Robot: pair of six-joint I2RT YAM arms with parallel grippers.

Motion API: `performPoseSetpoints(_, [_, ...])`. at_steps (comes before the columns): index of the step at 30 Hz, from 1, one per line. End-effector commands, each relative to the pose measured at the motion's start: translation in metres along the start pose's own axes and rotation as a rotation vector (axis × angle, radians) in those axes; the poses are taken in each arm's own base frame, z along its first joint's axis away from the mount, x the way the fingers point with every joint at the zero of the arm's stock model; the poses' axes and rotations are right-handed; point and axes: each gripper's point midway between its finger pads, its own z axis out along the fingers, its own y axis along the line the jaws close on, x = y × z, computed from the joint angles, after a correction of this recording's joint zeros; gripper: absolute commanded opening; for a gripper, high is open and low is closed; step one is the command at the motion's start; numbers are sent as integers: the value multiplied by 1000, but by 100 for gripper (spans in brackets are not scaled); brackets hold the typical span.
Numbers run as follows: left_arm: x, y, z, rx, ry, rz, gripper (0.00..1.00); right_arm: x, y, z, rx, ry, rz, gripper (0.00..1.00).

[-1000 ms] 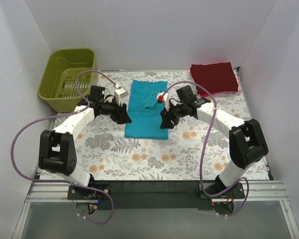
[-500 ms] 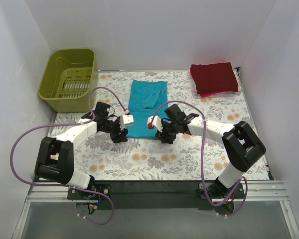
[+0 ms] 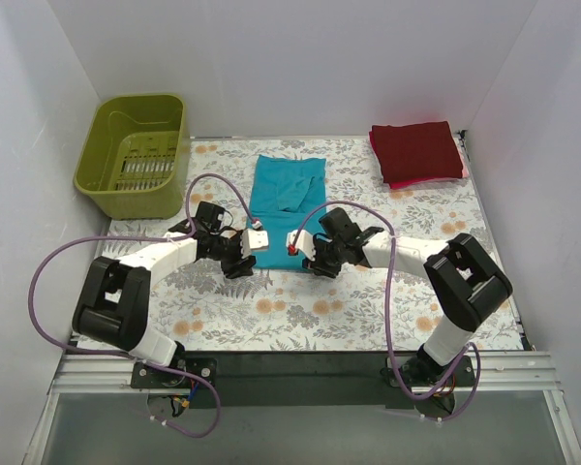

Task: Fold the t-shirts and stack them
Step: Fold the tshirt

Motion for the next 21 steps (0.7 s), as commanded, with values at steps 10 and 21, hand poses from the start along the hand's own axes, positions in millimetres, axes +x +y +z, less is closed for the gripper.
performPoseSetpoints(10, [37,13,23,3,114,74,43,28,12,18,-57,96,18,7])
performPoseSetpoints(21, [11,26,12,-11,91,11,0,-4,-10,-14,-61,24,26,1])
